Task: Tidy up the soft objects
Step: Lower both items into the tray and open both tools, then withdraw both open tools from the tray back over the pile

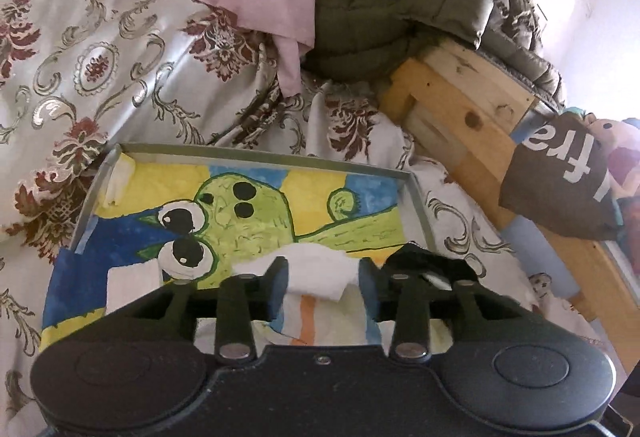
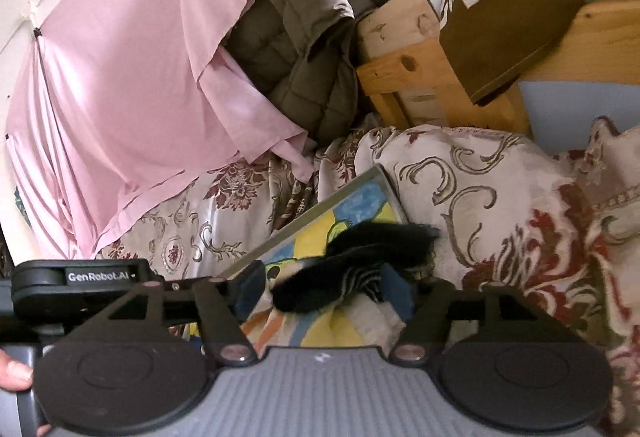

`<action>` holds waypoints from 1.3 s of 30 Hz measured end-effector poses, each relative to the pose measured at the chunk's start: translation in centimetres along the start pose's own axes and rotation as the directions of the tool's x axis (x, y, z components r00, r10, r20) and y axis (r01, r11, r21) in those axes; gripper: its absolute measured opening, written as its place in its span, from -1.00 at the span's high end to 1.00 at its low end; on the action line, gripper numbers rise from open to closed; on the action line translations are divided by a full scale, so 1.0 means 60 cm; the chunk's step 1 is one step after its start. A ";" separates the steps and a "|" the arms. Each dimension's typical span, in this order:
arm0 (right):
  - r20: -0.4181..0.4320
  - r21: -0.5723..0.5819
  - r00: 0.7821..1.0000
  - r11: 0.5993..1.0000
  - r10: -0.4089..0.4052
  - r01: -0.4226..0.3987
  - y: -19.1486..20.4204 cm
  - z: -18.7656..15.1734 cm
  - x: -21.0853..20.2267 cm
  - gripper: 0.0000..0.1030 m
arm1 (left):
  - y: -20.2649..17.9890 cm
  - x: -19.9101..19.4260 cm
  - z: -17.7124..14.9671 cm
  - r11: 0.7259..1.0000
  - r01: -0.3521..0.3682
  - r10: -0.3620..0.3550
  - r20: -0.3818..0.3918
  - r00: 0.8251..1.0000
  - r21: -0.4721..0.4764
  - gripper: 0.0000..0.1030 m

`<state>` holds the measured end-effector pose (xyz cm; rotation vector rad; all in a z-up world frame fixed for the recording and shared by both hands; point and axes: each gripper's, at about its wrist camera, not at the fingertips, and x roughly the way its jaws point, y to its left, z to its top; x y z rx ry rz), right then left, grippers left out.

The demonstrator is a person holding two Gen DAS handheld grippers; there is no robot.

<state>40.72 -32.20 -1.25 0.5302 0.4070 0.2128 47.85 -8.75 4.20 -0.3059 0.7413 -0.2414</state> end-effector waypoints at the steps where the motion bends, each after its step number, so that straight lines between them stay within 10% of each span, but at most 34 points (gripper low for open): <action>1: 0.003 -0.010 1.000 1.000 -0.003 0.003 0.001 0.001 -0.006 -0.45 | -0.002 -0.006 -0.002 1.000 0.000 0.000 0.008 1.000 0.001 0.09; 19: 0.217 -0.197 0.976 0.980 0.012 0.031 0.103 -0.028 -0.213 -0.94 | -0.002 -0.256 -0.096 0.998 -0.014 -0.007 0.333 0.943 0.058 -0.87; 39: 0.220 -0.302 0.976 0.951 -0.005 0.073 0.164 -0.232 -0.416 -0.99 | 0.085 -0.464 -0.376 0.971 -0.236 0.194 0.478 0.857 0.030 -0.98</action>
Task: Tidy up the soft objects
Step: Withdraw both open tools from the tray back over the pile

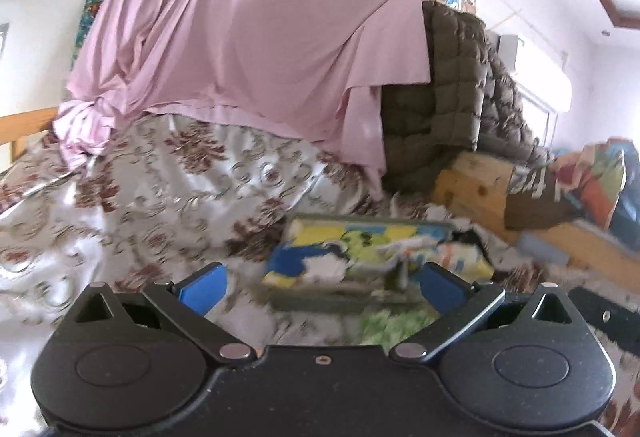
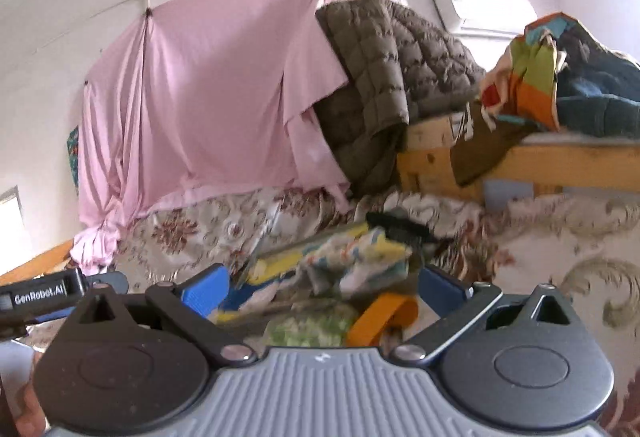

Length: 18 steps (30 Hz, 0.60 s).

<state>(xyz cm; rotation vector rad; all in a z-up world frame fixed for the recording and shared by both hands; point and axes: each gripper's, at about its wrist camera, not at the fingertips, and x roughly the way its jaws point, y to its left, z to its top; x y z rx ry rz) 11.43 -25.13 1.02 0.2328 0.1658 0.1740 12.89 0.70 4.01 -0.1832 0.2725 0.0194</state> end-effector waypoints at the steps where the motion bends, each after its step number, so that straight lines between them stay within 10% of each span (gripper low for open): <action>1: -0.009 -0.006 1.000 1.000 -0.003 0.003 0.003 -0.005 -0.006 -0.99 | 0.003 -0.009 -0.008 1.000 -0.006 0.006 -0.003 1.000 0.005 -0.98; 18: -0.174 -0.086 0.982 0.994 -0.079 0.065 0.052 -0.074 -0.051 -0.99 | 0.023 -0.084 -0.109 0.991 -0.097 0.106 -0.112 0.988 0.087 -0.98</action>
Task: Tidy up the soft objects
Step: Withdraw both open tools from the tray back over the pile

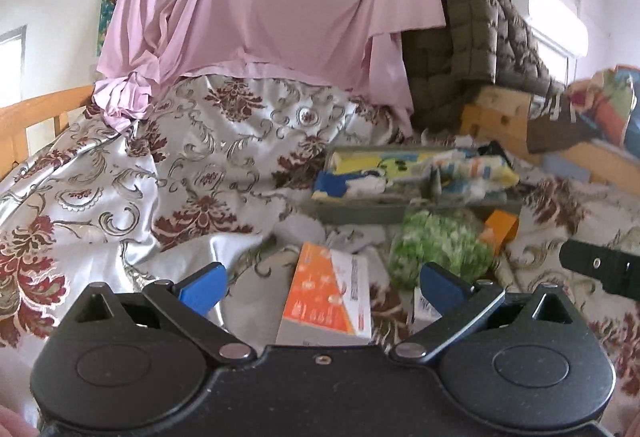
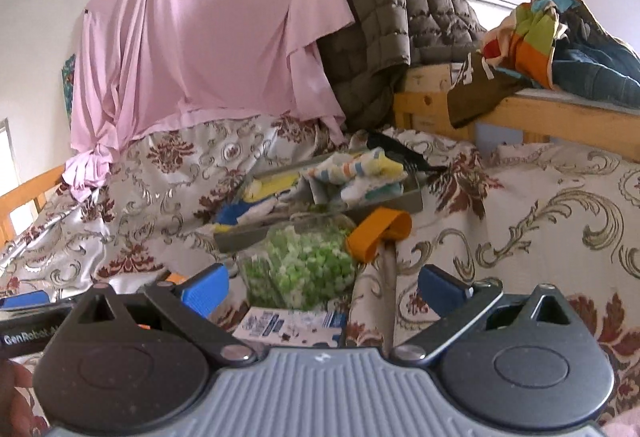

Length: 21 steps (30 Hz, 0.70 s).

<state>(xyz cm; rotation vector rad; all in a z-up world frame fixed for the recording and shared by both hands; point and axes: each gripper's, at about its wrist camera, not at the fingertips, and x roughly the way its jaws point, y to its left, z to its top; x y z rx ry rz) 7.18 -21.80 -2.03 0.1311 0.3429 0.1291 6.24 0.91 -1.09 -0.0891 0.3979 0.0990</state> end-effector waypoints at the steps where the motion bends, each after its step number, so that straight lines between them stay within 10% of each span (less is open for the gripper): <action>1: -0.010 -0.003 1.000 1.000 -0.005 0.005 0.001 -0.001 0.001 -0.99 | 0.000 0.002 -0.002 1.000 -0.005 0.005 -0.005 1.000 0.006 -0.98; 21: -0.100 -0.069 0.995 0.998 -0.010 0.003 0.020 -0.018 0.023 -0.99 | 0.008 0.016 -0.014 0.997 -0.078 0.077 -0.038 0.996 -0.002 -0.98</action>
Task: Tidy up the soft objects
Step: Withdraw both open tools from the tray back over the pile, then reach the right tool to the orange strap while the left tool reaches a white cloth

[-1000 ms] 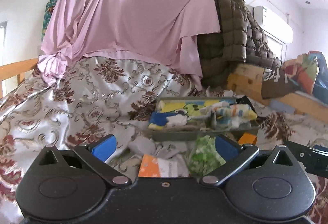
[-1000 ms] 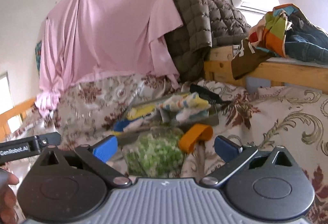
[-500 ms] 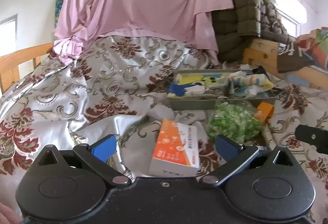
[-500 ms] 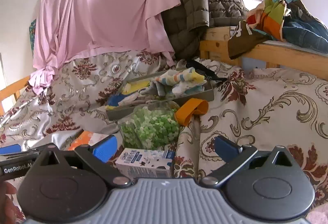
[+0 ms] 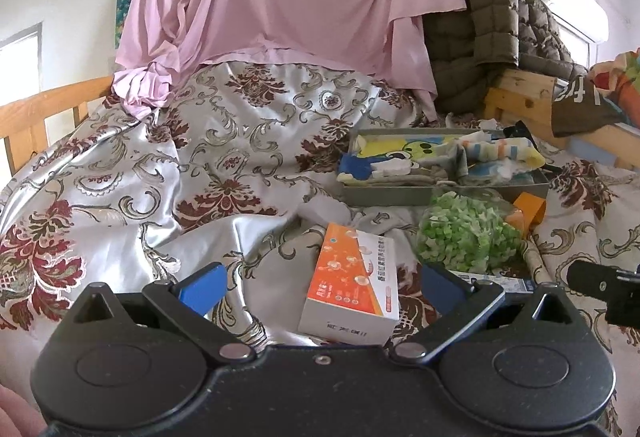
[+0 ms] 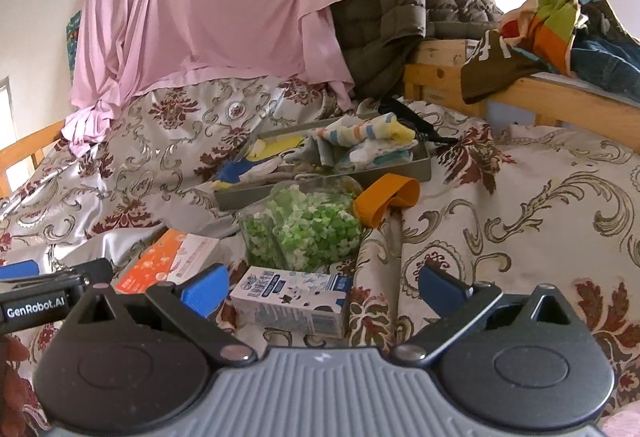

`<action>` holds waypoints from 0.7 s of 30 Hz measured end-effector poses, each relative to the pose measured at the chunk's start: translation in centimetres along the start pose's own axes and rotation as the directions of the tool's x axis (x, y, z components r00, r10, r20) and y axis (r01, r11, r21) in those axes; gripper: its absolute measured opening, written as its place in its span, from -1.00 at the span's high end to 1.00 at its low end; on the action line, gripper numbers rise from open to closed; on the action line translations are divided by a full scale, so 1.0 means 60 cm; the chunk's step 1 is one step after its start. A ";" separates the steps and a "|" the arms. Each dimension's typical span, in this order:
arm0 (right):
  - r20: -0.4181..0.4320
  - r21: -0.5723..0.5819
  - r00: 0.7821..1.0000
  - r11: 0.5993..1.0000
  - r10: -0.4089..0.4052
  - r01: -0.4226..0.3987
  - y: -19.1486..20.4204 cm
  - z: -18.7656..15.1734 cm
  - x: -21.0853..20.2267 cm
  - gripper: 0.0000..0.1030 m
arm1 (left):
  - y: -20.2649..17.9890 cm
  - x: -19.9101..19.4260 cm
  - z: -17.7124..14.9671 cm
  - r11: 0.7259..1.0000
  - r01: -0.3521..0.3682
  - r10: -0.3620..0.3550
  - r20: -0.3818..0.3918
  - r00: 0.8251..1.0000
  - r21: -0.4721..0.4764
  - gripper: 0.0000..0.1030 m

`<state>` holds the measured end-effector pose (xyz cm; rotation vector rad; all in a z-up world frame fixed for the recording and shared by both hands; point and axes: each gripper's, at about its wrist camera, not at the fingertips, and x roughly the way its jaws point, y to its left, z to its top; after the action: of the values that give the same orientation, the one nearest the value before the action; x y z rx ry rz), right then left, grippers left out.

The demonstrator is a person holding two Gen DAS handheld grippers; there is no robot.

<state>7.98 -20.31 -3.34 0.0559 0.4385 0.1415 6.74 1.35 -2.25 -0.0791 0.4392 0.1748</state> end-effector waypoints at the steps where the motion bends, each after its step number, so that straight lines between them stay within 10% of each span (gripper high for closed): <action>1: -0.005 0.000 1.000 1.000 0.001 -0.001 0.001 0.000 0.002 -0.99 | 0.000 0.002 -0.001 1.000 -0.006 0.006 -0.003 1.000 -0.002 -0.98; 21: -0.114 0.105 0.987 0.989 0.115 -0.103 -0.029 0.020 0.081 -0.99 | -0.014 0.072 0.002 0.999 -0.012 0.010 -0.073 0.997 -0.031 -0.98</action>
<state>13.08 -21.32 -4.44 0.1698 0.5630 0.2320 10.78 1.21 -3.98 -0.1145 0.5095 0.1904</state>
